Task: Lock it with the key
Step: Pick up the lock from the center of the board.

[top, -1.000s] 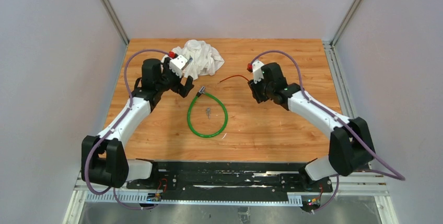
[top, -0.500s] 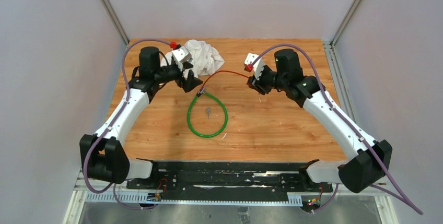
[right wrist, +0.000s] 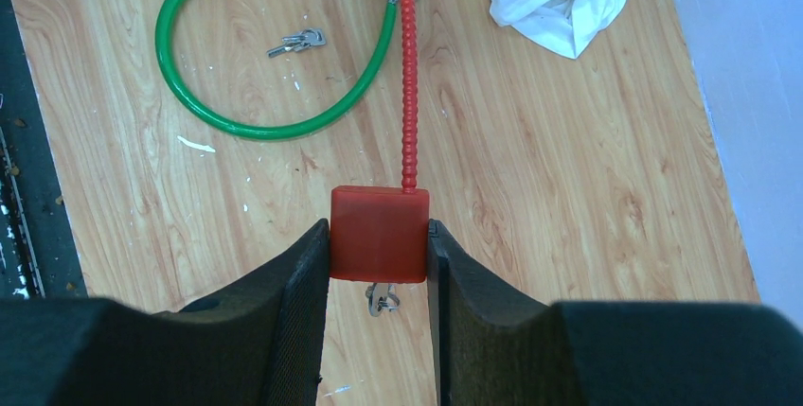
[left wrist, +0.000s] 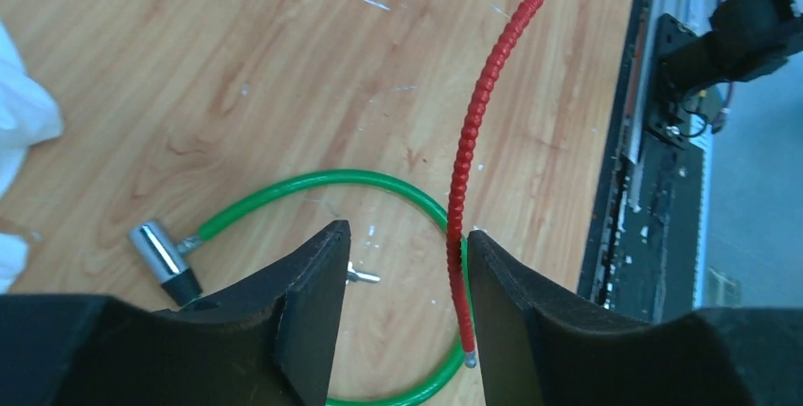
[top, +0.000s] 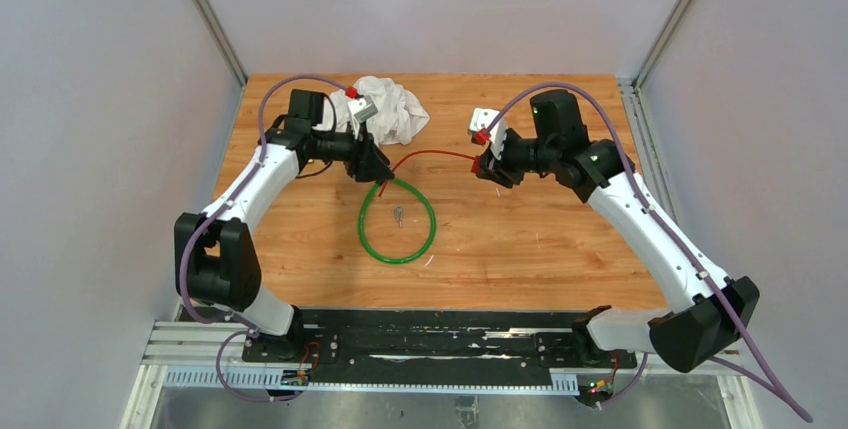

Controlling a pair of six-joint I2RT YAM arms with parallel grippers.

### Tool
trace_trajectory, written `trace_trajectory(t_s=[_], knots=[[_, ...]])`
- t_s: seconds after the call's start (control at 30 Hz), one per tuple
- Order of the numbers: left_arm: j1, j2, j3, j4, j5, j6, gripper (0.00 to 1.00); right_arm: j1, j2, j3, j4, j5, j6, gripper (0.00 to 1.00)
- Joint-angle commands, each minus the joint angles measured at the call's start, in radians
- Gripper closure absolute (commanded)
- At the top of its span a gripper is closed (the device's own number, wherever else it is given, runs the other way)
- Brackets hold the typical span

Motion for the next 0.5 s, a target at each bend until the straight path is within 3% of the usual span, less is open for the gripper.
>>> trace_trajectory(t_s=[0.0,0.13,0.33,0.47], knots=[[-0.015,0.008,0.007,-0.057,0.089,-0.017,0.47,-0.009,-0.035,-0.004,0.017,-0.016,0.005,0.99],[-0.018,0.021,-0.014,-0.058,0.127,-0.038,0.48,-0.009,-0.049,-0.03,0.052,0.0,0.021,0.99],[-0.02,0.024,-0.02,-0.059,0.148,-0.056,0.61,-0.009,-0.065,-0.071,0.085,0.016,0.029,0.99],[-0.031,0.017,-0.01,-0.06,0.151,-0.07,0.8,-0.009,-0.071,-0.111,0.121,0.028,0.034,0.99]])
